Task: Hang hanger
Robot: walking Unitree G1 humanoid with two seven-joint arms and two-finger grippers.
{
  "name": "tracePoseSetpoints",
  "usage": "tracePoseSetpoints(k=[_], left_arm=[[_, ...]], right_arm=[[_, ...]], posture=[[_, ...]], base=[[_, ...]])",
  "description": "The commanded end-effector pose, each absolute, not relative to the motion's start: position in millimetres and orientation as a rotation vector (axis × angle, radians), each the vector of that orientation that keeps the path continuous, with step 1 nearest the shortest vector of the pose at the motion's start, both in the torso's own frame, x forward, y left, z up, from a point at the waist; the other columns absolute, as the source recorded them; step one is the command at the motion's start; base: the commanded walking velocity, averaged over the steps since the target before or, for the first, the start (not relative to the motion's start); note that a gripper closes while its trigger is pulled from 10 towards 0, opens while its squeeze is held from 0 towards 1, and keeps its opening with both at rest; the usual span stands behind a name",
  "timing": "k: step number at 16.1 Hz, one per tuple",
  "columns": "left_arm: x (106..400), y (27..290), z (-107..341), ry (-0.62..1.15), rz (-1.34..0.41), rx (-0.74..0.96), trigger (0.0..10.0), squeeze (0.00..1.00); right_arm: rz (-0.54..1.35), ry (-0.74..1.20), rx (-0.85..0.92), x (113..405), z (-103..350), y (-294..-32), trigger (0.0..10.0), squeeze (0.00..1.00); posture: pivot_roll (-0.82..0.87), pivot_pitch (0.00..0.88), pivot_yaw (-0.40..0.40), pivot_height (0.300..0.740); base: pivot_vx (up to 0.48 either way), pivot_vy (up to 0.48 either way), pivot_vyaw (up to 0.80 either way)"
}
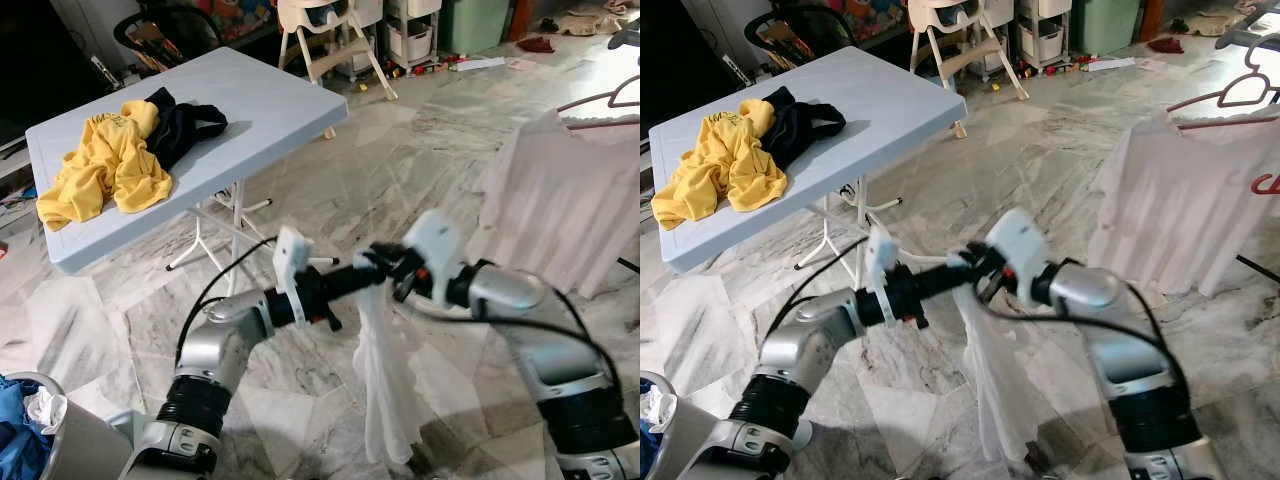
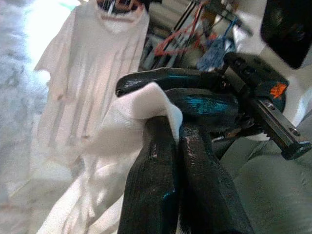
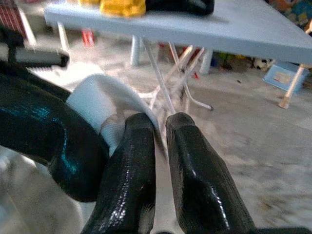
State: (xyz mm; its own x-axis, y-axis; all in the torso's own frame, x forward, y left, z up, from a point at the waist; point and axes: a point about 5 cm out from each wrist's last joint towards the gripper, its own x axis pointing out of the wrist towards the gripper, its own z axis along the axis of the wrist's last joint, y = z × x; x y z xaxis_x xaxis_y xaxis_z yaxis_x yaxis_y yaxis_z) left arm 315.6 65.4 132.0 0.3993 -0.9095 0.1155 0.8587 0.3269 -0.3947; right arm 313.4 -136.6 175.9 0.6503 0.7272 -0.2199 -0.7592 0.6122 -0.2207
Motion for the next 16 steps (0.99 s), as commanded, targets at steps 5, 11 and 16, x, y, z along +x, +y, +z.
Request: tracePoseSetpoints(k=[5, 11, 16], left_arm=[[329, 100, 135, 0.083, -0.904, -0.437, 0.0, 0.0], [333, 114, 129, 0.083, -0.756, -0.425, 0.0, 0.0], [332, 139, 114, 0.094, -0.495, -0.323, 0.0, 0.0]], right_arm=[[0.978, 0.109, -0.171, 301, 179, -134, 10.0, 1.0], [1.08, 0.203, -0.233, 286, 163, -137, 10.0, 1.0], [0.92, 0.205, -0.221, 289, 152, -146, 10.0, 1.0]], posture=[[-0.17, 0.034, 0.191, 0.74], [-0.16, 0.041, 0.176, 0.74], [-0.16, 0.037, 0.178, 0.74]], base=[[0.0, 0.0, 0.0], [0.0, 0.0, 0.0], [0.0, 0.0, 0.0]])
